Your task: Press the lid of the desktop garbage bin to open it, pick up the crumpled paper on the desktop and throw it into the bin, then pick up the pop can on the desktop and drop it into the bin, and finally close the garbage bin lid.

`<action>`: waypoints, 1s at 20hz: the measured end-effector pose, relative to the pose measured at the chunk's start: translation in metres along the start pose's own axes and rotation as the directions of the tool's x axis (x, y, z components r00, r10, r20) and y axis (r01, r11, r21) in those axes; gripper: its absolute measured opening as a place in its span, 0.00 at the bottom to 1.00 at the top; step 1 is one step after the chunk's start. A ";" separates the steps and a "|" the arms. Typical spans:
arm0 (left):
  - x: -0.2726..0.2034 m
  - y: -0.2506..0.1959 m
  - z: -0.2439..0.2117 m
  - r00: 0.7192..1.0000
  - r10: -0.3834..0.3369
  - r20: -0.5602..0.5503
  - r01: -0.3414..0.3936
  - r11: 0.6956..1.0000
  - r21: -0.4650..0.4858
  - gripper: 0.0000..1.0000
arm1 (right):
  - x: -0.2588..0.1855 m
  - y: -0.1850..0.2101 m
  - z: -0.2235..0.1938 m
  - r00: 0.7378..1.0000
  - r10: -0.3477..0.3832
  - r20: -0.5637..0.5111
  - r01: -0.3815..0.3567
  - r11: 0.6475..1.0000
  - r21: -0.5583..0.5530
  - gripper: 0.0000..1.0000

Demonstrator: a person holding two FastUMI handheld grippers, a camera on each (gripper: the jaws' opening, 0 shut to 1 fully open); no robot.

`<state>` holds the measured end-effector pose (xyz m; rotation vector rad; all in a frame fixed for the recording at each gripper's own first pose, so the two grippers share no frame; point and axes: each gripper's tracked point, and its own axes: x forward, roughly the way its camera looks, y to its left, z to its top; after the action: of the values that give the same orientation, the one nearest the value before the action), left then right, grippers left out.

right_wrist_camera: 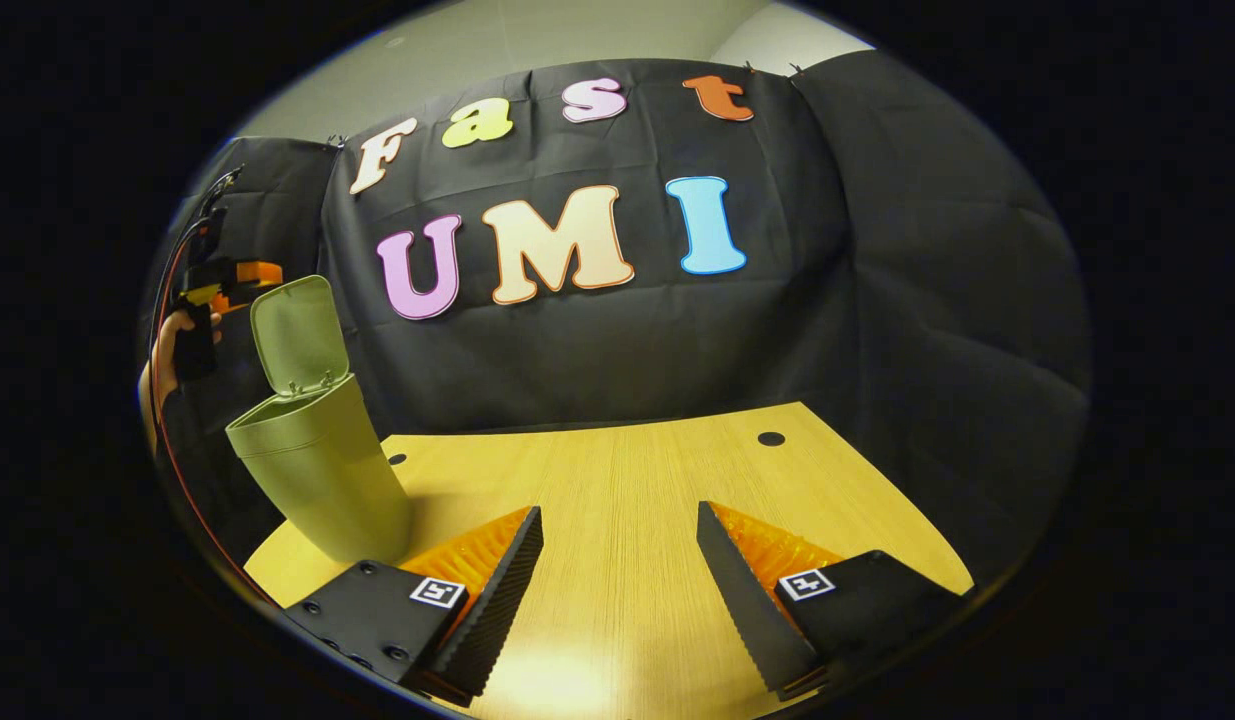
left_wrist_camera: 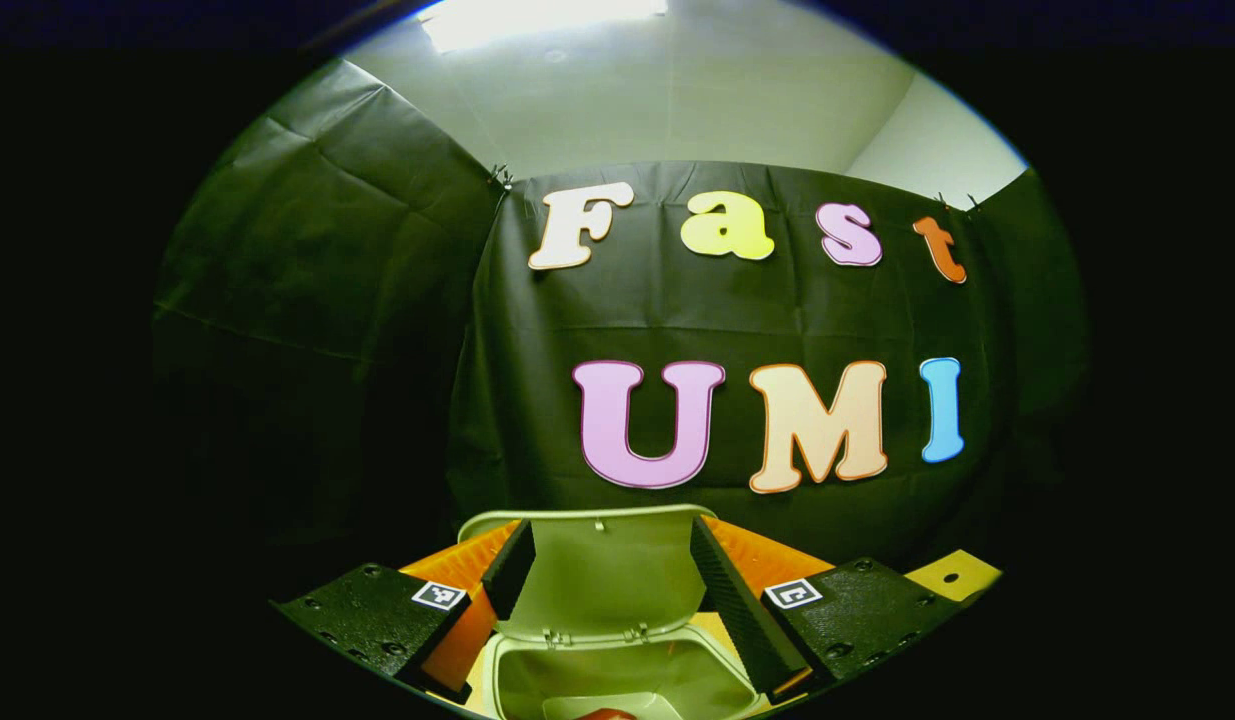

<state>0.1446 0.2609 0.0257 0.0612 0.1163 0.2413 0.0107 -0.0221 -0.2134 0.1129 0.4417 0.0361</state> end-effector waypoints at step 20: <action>0.013 0.001 -0.040 0.975 -0.017 -0.220 0.020 1.000 0.008 0.92 | 0.017 0.010 0.000 0.999 0.033 -0.018 -0.032 0.999 0.024 0.97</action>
<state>0.1524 0.2670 -0.0158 0.0436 0.3382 0.2282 0.0256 -0.0108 -0.2194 0.1432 0.4587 0.0639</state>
